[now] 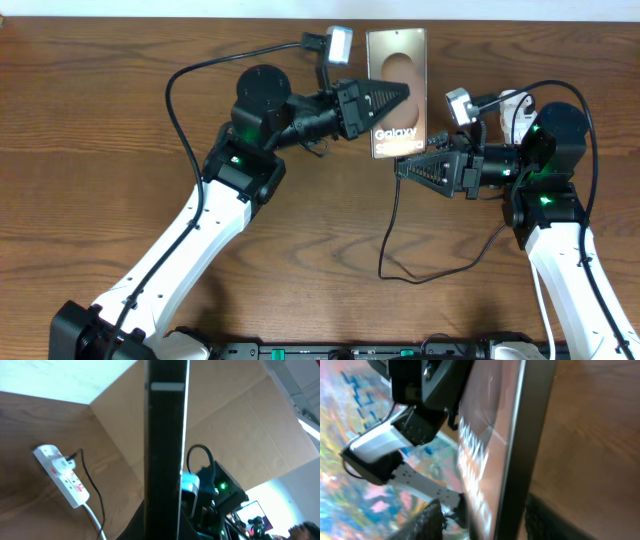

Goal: Plug charger to phone and switch on socket

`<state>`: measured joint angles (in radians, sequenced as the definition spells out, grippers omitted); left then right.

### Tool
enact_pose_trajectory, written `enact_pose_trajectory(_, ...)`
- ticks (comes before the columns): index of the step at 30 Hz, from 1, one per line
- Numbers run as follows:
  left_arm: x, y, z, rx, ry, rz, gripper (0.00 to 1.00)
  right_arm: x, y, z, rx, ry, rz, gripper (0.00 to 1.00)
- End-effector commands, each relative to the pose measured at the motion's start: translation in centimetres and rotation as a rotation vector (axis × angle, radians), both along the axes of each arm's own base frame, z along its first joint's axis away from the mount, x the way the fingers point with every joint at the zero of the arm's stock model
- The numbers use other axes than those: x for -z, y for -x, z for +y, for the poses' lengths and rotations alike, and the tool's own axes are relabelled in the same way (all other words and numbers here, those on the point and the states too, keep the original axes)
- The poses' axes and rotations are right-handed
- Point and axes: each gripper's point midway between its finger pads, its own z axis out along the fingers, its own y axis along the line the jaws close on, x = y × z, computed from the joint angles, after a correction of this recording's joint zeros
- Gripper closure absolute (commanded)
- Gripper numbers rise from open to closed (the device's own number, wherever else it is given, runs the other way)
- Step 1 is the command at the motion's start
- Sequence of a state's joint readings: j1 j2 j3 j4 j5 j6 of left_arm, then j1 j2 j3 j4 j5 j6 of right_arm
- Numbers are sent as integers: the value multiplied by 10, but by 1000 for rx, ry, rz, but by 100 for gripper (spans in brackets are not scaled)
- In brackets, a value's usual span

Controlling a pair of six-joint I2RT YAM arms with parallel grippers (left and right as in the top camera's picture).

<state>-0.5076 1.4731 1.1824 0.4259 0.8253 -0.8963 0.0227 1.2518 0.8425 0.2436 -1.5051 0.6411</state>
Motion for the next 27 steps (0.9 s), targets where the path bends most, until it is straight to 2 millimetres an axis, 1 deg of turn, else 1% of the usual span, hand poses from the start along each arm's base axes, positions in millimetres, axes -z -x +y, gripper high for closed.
enact_pose_trajectory(1, -10, 9, -3, 41, 12, -35, 92, -6, -3, -1, 19, 2, -31, 42)
enact_pose_trajectory(3, -10, 9, -4, 42, 12, -34, 93, -6, -3, -1, 19, 2, -31, 38)
enact_pose_trajectory(6, -5, 10, -4, 49, 0, -12, 92, -6, -3, -1, 19, 2, -36, 37)
enact_pose_trajectory(10, 8, 12, -5, 66, -32, 46, 92, -9, -4, -1, 20, 1, -63, 36)
enact_pose_trajectory(11, 11, 13, -5, 72, -39, 59, 93, -9, -4, -1, 20, 1, -73, 34)
enact_pose_trajectory(14, 12, 19, -6, 107, -42, 64, 93, -10, -4, -1, 20, 1, -84, 33)
enact_pose_trajectory(16, 12, 22, -7, 122, -42, 65, 93, -10, -4, -1, 19, 1, -83, 37)
enact_pose_trajectory(22, 12, 25, -7, 143, -42, 65, 93, -10, -4, -1, 19, 1, -83, 60)
enact_pose_trajectory(25, 12, 27, -8, 150, -42, 65, 93, -10, -4, -1, 20, 1, -83, 64)
enact_pose_trajectory(27, 12, 28, -9, 156, -42, 65, 92, -10, -4, -1, 20, 1, -83, 71)
